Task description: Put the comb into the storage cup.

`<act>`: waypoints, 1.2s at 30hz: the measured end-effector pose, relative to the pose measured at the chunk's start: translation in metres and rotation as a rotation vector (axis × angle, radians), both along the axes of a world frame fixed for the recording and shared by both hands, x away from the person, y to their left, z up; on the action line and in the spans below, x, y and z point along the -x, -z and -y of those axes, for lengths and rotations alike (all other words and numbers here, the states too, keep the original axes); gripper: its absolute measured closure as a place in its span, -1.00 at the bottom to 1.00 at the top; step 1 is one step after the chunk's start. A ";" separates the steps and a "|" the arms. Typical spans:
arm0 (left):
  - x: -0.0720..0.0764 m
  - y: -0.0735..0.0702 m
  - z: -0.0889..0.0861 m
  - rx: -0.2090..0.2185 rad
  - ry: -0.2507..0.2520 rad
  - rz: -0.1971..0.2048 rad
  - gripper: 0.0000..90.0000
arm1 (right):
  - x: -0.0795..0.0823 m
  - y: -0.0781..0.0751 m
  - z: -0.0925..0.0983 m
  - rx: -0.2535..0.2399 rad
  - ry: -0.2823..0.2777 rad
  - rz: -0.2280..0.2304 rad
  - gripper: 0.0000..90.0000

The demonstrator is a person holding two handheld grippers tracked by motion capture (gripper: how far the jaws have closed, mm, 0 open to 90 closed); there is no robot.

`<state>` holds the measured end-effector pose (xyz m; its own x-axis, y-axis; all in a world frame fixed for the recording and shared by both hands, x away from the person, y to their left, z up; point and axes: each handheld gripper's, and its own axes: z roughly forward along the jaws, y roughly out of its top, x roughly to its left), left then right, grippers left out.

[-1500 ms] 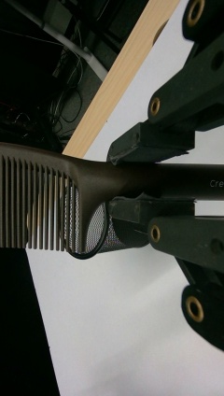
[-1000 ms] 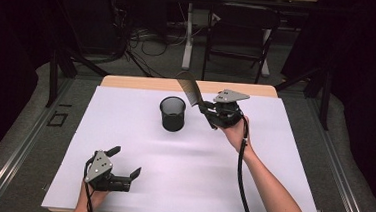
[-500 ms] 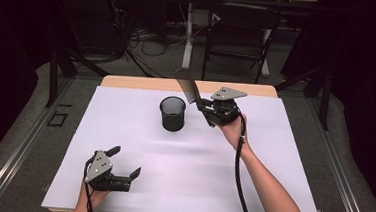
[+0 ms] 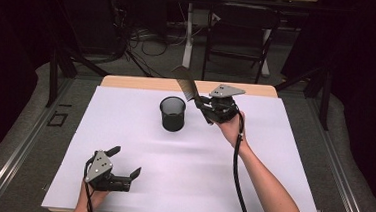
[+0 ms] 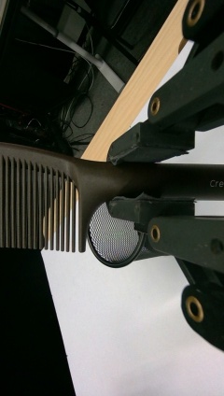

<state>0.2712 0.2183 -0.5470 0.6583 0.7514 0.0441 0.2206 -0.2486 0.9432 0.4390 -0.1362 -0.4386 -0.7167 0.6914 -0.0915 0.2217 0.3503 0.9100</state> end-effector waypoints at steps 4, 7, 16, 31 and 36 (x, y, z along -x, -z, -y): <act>0.000 0.000 0.000 -0.001 -0.003 -0.001 -1.00 | -0.002 -0.002 -0.001 -0.001 0.001 0.001 0.62; 0.000 0.000 0.000 -0.001 -0.005 0.000 -1.00 | -0.003 -0.003 -0.002 -0.001 0.000 0.002 0.62; 0.000 0.000 0.000 -0.003 -0.006 -0.001 -1.00 | -0.006 -0.005 -0.005 -0.007 -0.001 0.006 0.62; 0.001 0.000 0.000 -0.001 -0.006 0.003 -1.00 | -0.008 -0.008 -0.011 -0.025 -0.004 0.015 0.62; 0.001 -0.001 -0.001 -0.002 -0.006 0.004 -1.00 | -0.010 -0.007 -0.014 -0.029 -0.003 0.015 0.62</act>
